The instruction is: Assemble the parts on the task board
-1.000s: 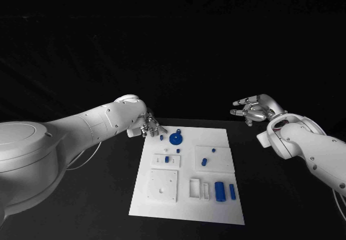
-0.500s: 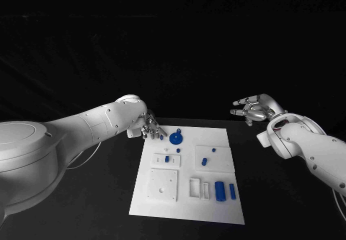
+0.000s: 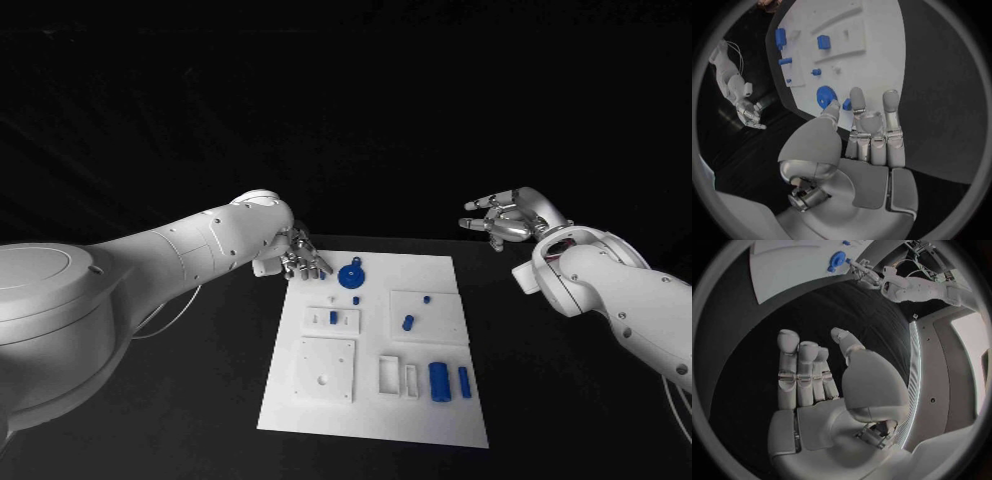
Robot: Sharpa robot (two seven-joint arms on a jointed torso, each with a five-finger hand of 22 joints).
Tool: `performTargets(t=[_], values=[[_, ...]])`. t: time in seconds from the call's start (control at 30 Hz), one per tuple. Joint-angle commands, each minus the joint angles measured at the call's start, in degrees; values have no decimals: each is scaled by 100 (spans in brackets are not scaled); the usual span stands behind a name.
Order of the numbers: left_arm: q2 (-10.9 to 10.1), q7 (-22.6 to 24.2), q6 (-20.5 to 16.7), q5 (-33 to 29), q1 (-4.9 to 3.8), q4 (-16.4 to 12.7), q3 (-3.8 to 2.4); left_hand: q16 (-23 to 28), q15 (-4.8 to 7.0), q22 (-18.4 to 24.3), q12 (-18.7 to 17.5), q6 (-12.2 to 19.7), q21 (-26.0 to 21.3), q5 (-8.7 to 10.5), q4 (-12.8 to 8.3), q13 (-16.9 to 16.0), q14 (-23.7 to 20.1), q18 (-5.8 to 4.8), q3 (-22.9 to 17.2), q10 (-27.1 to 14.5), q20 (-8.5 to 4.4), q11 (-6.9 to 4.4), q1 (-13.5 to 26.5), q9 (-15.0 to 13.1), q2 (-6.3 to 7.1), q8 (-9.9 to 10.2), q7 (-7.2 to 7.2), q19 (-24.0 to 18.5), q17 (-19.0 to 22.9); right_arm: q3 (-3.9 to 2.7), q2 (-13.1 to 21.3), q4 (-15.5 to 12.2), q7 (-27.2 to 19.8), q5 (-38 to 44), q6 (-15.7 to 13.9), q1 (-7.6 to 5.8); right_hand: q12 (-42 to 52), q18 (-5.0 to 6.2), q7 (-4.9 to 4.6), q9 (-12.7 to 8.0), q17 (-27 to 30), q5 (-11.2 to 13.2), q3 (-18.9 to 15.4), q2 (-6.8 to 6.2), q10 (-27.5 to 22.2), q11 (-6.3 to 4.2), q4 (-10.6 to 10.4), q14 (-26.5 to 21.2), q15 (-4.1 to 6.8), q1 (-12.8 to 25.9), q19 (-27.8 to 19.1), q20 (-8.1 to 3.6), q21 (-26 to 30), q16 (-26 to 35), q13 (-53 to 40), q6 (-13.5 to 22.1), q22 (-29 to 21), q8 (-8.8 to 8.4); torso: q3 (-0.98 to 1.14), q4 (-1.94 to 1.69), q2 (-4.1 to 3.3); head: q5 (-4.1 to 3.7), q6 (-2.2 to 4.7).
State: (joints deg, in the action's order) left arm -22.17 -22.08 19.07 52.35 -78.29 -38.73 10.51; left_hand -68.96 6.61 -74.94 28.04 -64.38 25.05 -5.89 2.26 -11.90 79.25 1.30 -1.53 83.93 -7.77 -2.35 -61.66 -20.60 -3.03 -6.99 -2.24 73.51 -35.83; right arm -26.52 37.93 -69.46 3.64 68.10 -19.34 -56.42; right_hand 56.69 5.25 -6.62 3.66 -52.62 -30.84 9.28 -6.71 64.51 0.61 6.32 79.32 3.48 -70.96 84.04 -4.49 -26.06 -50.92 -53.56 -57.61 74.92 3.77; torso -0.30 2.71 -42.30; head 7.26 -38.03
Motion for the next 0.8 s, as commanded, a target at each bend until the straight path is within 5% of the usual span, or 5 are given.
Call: performTargets(t=[0.03,0.5,0.8], values=[[13,79,-1,-111,2,2,0,12,-2,-87,-31,33,-17,22,-3,8,-39,17,87,231,14,21,-12,-16,-97,47,-17,-31,15,-4,-4,-3,-30,0,38,0,2,115,-21,3,-1,-38,3,-13,-39,-8,-21,-28,-5,10,90,4,20,27,7,-1,276,-19,1,-2,2,-3,3],[38,78,-36,-319,8,34,3,28,-8,-88,-72,46,-24,84,25,23,-49,18,118,218,18,31,3,5,-109,65,-29,-34,37,-4,-13,17,-27,0,56,0,2,115,-21,3,-1,-38,3,-13,-39,-8,-21,-28,-5,10,90,4,20,27,7,-1,276,-19,-1,-1,-1,-8,-19],[36,73,-18,-338,10,30,5,33,-6,-88,-120,61,-38,81,-240,37,-61,12,-12,208,18,26,-472,-10,-267,48,-15,-49,45,-4,-16,22,-25,0,65,0,9,114,-19,3,4,-42,15,-11,-40,-9,-27,-31,-6,18,90,4,34,35,11,-6,276,-20,-4,-4,-1,-11,-28]])
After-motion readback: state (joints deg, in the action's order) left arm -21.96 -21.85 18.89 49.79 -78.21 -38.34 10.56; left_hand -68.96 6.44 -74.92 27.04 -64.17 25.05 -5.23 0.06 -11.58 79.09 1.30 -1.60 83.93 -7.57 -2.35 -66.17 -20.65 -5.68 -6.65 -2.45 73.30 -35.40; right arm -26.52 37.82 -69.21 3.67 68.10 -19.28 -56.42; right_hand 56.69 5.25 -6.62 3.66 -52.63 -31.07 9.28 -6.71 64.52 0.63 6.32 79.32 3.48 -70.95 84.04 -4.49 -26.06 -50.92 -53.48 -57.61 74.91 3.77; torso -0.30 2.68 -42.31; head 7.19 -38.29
